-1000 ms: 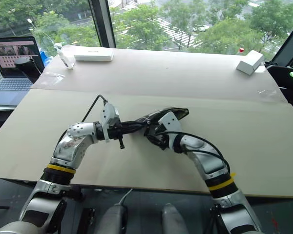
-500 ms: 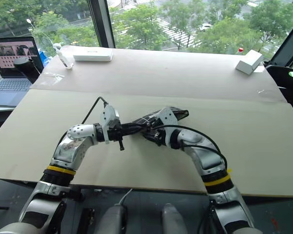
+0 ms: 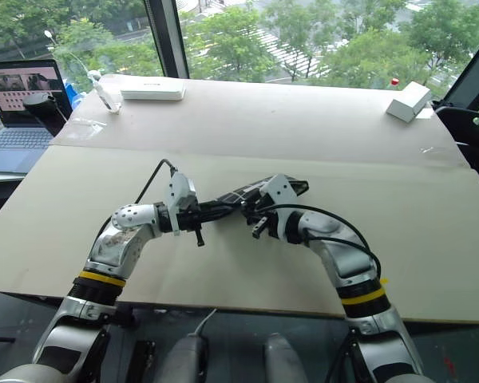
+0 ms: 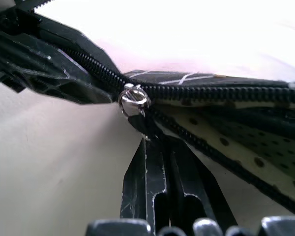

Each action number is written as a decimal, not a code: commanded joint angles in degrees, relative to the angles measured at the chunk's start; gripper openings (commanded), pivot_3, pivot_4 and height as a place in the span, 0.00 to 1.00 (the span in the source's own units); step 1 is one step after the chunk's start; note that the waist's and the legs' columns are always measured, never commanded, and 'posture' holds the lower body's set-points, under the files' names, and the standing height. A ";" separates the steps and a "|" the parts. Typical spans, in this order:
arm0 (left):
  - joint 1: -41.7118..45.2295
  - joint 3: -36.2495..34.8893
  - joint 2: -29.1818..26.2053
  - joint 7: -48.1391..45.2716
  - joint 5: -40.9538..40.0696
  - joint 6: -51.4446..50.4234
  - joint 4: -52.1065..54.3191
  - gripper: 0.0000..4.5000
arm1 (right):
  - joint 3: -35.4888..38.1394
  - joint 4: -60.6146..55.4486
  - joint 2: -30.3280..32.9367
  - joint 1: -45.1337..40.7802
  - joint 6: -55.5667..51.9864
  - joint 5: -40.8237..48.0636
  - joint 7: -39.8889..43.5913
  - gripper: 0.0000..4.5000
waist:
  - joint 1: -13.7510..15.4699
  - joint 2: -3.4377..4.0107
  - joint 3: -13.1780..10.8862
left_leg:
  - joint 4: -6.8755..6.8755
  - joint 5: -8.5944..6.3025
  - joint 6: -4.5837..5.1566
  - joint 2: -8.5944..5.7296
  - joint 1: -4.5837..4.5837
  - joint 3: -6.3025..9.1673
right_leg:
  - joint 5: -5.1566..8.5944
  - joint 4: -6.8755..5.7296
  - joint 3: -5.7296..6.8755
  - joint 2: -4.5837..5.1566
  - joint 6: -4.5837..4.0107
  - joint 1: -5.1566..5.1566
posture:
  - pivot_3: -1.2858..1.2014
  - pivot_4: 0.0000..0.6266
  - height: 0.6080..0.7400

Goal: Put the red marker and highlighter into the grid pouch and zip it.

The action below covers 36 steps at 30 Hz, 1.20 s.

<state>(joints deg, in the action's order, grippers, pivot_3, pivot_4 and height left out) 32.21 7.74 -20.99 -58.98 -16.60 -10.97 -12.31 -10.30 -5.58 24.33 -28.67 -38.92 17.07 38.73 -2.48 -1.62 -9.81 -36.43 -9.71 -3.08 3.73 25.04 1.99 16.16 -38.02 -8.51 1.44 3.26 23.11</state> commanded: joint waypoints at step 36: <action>3.28 2.77 1.49 -7.35 3.14 14.45 -6.01 0.00 | 28.48 -1.96 28.58 20.33 4.34 12.53 22.46 0.73 | 0.73 0.03 -0.01 | 0.02 0.00 0.00 -0.08 0.02 -0.01 | 0.03 0.11 -0.01 0.06 0.04 -0.05 | 0.52 0.24 1.00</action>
<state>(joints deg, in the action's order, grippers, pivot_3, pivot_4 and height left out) 33.52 10.30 -19.87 -65.39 -14.47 -1.05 -16.98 14.26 -3.25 52.21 -10.13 -36.61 26.36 57.80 -1.75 -1.59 -9.82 -36.42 -9.71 -3.08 3.66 25.05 1.99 16.18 -37.93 -8.52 1.50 3.30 23.05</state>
